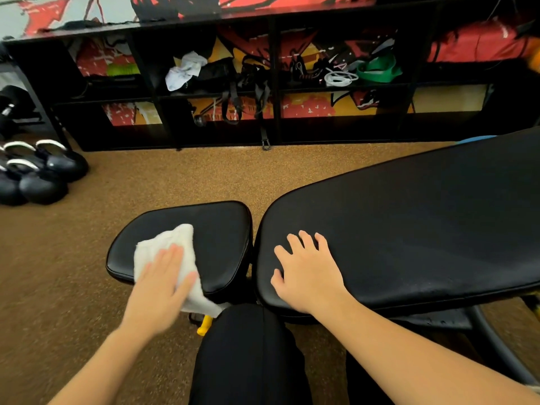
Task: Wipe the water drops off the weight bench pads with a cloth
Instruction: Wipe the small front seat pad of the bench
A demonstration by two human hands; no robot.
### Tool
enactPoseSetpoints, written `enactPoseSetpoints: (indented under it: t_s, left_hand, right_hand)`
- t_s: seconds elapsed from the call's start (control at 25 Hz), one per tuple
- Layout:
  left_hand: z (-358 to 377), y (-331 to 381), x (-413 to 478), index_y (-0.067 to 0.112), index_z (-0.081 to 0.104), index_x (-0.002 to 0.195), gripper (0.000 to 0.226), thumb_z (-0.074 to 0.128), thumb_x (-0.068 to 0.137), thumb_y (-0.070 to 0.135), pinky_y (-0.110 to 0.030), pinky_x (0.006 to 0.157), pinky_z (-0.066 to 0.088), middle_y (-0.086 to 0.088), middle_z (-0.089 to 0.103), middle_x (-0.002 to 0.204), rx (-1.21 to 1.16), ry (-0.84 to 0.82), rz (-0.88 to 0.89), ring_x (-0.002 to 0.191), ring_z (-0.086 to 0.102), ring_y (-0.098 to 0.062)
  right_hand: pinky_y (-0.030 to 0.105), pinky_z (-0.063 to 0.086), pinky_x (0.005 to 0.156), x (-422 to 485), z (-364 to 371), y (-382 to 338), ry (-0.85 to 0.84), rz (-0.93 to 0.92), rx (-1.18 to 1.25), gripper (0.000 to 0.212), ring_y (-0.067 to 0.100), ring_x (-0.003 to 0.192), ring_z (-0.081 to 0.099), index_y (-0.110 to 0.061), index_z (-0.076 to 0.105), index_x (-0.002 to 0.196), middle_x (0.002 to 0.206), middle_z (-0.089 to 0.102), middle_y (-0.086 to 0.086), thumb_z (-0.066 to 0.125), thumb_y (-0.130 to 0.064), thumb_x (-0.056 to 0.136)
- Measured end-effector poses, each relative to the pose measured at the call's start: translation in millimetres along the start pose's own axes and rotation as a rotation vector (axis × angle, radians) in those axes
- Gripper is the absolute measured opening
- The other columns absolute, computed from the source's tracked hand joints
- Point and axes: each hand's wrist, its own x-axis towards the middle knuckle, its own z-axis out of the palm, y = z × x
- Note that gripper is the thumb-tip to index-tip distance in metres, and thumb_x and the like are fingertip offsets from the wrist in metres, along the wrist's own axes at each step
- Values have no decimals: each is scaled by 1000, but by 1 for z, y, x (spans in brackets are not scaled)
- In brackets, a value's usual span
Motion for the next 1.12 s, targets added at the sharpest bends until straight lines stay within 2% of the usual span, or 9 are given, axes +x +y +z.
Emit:
enactPoseSetpoints:
  t_s: [0.12, 0.24, 0.32, 0.48, 0.64, 0.76, 0.92, 1.04, 1.12]
  left_hand:
    - [-3, -49, 32, 11, 19, 167, 78, 28, 107, 61, -49, 128, 9, -3, 15, 175, 105, -101, -305, 162, 9, -25]
    - [-5, -65, 82, 9, 35, 154, 69, 28, 107, 59, -55, 118, 22, -7, 35, 162, 187, -60, -373, 152, 26, -31]
    - [-7, -54, 112, 11, 35, 153, 65, 26, 107, 56, -55, 117, 22, -5, 34, 161, 200, -68, -416, 150, 25, -30]
    - [3, -22, 156, 19, 31, 159, 60, 18, 107, 48, -56, 119, 15, -2, 25, 170, 178, -136, -355, 157, 15, -29]
    - [22, 48, 155, 23, 45, 140, 67, 1, 95, 45, -51, 101, 33, -2, 48, 149, 245, -142, -126, 137, 40, -30]
    - [41, 88, 120, 24, 19, 166, 91, -11, 87, 60, -49, 124, 15, 4, 15, 174, 216, -238, 47, 159, 12, -26]
    - [34, 55, 94, 33, 5, 168, 86, -6, 90, 68, -45, 129, -2, 13, -3, 175, 107, -226, -6, 162, -6, -16]
    - [23, 3, 99, 29, 16, 168, 64, 21, 109, 54, -47, 128, 6, 7, 11, 175, 135, -102, -143, 161, 6, -18]
    - [12, -35, 117, 24, 27, 163, 59, 23, 109, 48, -51, 122, 18, 0, 28, 169, 179, -40, -234, 154, 21, -23]
  right_hand:
    - [61, 23, 118, 3, 1, 0, -6, -2, -9, 57, 39, 144, 35, -21, 50, 143, 151, 46, 16, 35, -48, 95]
    - [62, 24, 116, 4, 2, -1, -4, 4, -18, 58, 40, 143, 37, -22, 51, 142, 150, 47, 16, 34, -48, 94]
    - [62, 24, 116, 4, 3, -2, -6, 5, -21, 57, 40, 143, 37, -22, 50, 142, 150, 46, 16, 34, -48, 94]
    - [62, 25, 114, 5, 4, -2, -2, 10, -29, 57, 40, 141, 38, -22, 49, 141, 148, 47, 15, 35, -49, 93]
    - [60, 25, 115, 6, 3, -2, -10, 17, -33, 57, 39, 141, 37, -23, 48, 140, 149, 46, 14, 32, -49, 92]
    - [60, 28, 113, 5, 2, -2, 2, 28, -26, 56, 38, 138, 41, -23, 54, 134, 145, 50, 14, 30, -49, 90]
    - [61, 29, 114, 6, 3, -3, -2, 28, -16, 58, 39, 139, 41, -23, 54, 137, 146, 51, 15, 32, -49, 90]
    - [62, 29, 114, 5, 3, -3, -4, 32, -5, 57, 39, 140, 41, -22, 54, 137, 146, 51, 16, 35, -48, 91]
    - [62, 29, 114, 5, 4, -3, -9, 30, 0, 55, 40, 140, 41, -22, 54, 137, 146, 51, 16, 37, -48, 91]
